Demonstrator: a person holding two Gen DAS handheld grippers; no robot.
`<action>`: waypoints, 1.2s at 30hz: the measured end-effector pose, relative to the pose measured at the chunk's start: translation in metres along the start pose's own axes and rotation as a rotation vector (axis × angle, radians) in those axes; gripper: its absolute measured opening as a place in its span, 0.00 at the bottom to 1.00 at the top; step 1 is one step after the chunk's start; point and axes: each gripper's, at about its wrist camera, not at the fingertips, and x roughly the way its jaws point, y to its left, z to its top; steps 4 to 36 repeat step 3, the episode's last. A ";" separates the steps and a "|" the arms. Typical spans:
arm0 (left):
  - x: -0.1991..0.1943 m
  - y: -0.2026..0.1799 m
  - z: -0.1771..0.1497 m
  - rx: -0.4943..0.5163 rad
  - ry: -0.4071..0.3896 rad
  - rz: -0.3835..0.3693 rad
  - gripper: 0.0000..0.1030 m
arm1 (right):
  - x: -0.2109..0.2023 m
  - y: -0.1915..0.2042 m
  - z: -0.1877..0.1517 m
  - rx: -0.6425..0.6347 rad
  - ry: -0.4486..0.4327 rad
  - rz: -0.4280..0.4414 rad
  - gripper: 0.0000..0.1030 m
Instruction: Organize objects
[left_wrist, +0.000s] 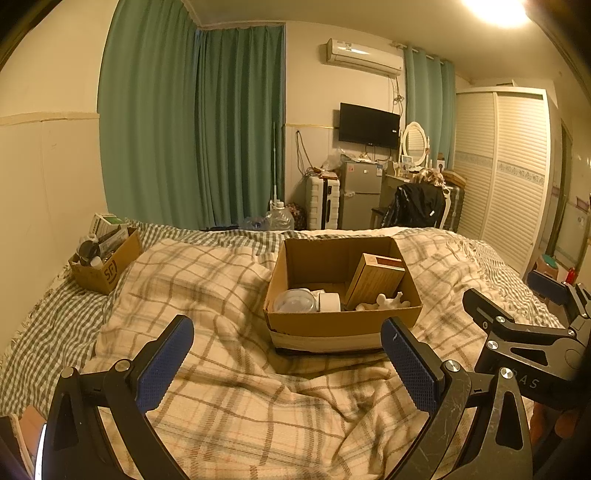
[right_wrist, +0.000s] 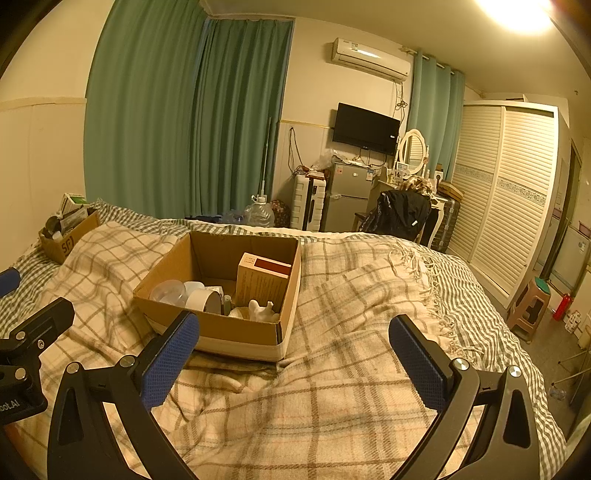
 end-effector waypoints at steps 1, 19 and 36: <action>0.000 0.000 0.000 0.000 -0.002 0.004 1.00 | 0.000 0.000 0.000 0.000 0.000 -0.001 1.00; 0.000 0.001 0.000 0.002 -0.006 0.008 1.00 | 0.000 0.000 0.000 -0.001 0.001 -0.001 1.00; 0.000 0.001 0.000 0.002 -0.006 0.008 1.00 | 0.000 0.000 0.000 -0.001 0.001 -0.001 1.00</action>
